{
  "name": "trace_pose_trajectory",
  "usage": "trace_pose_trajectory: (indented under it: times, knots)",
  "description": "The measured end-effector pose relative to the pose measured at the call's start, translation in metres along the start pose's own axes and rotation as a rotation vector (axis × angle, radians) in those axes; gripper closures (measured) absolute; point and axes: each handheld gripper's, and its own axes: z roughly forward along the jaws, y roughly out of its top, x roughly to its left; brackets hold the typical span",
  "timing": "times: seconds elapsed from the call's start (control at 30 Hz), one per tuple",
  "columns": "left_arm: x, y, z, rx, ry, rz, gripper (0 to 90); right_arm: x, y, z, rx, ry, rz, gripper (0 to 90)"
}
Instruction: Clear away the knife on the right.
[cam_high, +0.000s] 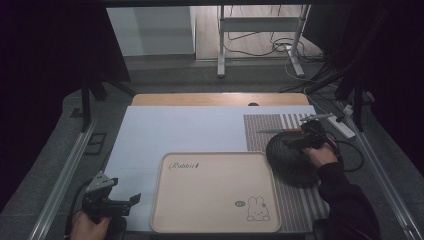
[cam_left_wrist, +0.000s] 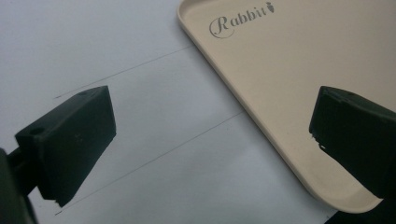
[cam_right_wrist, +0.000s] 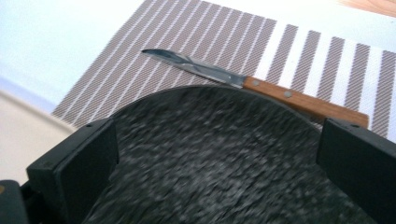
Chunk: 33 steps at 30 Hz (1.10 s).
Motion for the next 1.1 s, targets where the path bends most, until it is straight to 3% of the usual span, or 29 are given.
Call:
trace_pose_trajectory:
  times: [0.1,0.27,0.43,0.6,0.83,1.0,1.1]
  knots:
    - [0.001,0.000,0.000,-0.005,-0.007,-0.008,0.7,-0.007,0.005,0.007,0.025,-0.024,-0.005,0.0]
    - [0.004,-0.001,0.000,-0.015,-0.037,-0.022,0.6,-0.020,0.013,0.020,0.037,-0.048,0.035,0.0]
    - [0.005,-0.001,-0.001,-0.015,-0.045,-0.021,0.0,-0.026,0.019,0.031,0.065,-0.077,0.014,0.0]
    - [0.006,-0.002,-0.002,-0.031,-0.055,-0.044,0.0,-0.032,0.023,0.038,0.088,-0.081,0.012,0.0]
    - [0.004,0.000,-0.002,-0.017,-0.071,-0.051,0.0,-0.049,0.029,0.049,0.119,-0.087,0.048,0.0]
    - [0.006,-0.001,-0.002,-0.026,-0.084,-0.062,0.0,-0.055,0.032,0.054,0.129,-0.104,0.040,0.1]
    - [0.006,-0.001,-0.001,-0.021,-0.087,-0.064,0.0,-0.062,0.034,0.055,0.129,-0.120,0.033,7.4]
